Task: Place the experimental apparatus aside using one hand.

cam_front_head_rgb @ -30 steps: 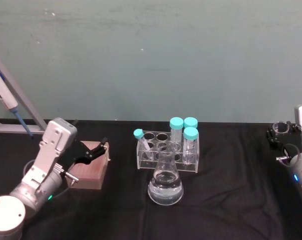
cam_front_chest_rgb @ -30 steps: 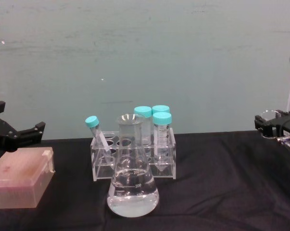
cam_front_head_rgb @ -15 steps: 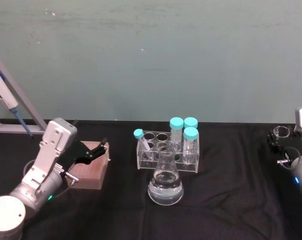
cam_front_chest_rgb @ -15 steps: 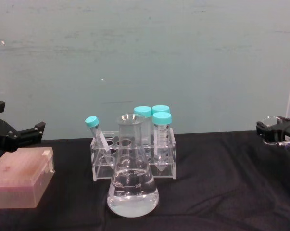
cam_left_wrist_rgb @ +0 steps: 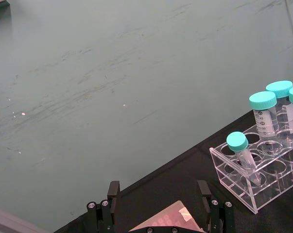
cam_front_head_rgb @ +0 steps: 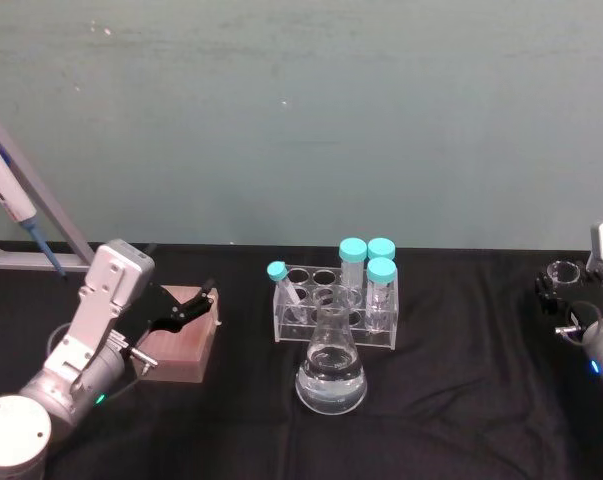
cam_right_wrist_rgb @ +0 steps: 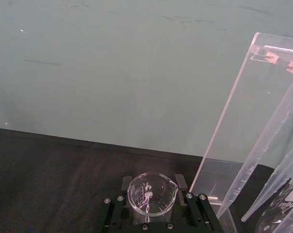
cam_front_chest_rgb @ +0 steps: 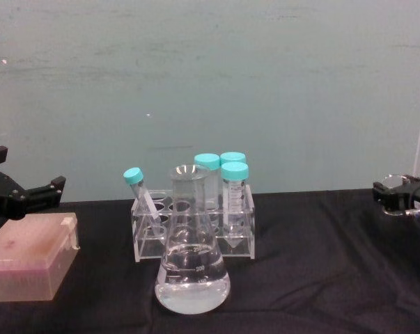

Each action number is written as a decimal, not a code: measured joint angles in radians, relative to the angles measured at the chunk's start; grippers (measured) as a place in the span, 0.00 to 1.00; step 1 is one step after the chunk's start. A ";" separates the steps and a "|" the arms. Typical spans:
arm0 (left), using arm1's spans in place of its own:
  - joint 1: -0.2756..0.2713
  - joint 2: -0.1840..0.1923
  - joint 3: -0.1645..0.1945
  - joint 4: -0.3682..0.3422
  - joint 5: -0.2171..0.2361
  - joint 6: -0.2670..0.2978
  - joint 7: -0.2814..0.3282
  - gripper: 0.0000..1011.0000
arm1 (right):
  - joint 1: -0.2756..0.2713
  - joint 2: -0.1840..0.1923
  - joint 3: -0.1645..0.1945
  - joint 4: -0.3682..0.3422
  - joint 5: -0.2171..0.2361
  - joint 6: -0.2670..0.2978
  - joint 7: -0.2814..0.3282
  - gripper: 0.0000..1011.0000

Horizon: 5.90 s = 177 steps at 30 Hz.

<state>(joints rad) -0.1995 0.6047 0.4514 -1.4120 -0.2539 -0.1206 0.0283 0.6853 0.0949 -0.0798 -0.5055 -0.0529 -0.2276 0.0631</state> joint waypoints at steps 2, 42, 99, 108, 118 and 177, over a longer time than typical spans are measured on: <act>0.000 0.000 0.000 0.000 0.000 0.000 0.000 0.99 | 0.003 -0.001 0.001 0.006 0.000 -0.001 0.002 0.52; 0.000 0.000 0.000 0.000 0.000 0.000 0.000 0.99 | 0.015 -0.002 0.009 0.027 -0.007 -0.003 0.013 0.52; 0.000 0.000 0.000 0.000 0.000 0.000 0.000 0.99 | -0.156 0.051 -0.041 -0.330 -0.008 -0.011 0.144 0.99; 0.000 0.000 0.000 0.000 0.000 0.000 0.000 0.99 | -0.206 0.079 -0.064 -0.431 0.041 0.003 0.236 0.99; 0.000 0.000 0.000 0.000 0.000 0.000 0.000 0.99 | -0.265 0.122 -0.098 -0.537 0.115 0.000 0.362 0.99; 0.000 0.000 0.000 0.000 0.000 0.000 0.000 0.99 | -0.270 0.219 -0.326 -0.627 0.389 -0.010 0.756 0.99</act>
<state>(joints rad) -0.1995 0.6047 0.4514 -1.4120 -0.2539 -0.1205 0.0283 0.4152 0.3138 -0.4060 -1.1324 0.3361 -0.2376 0.8188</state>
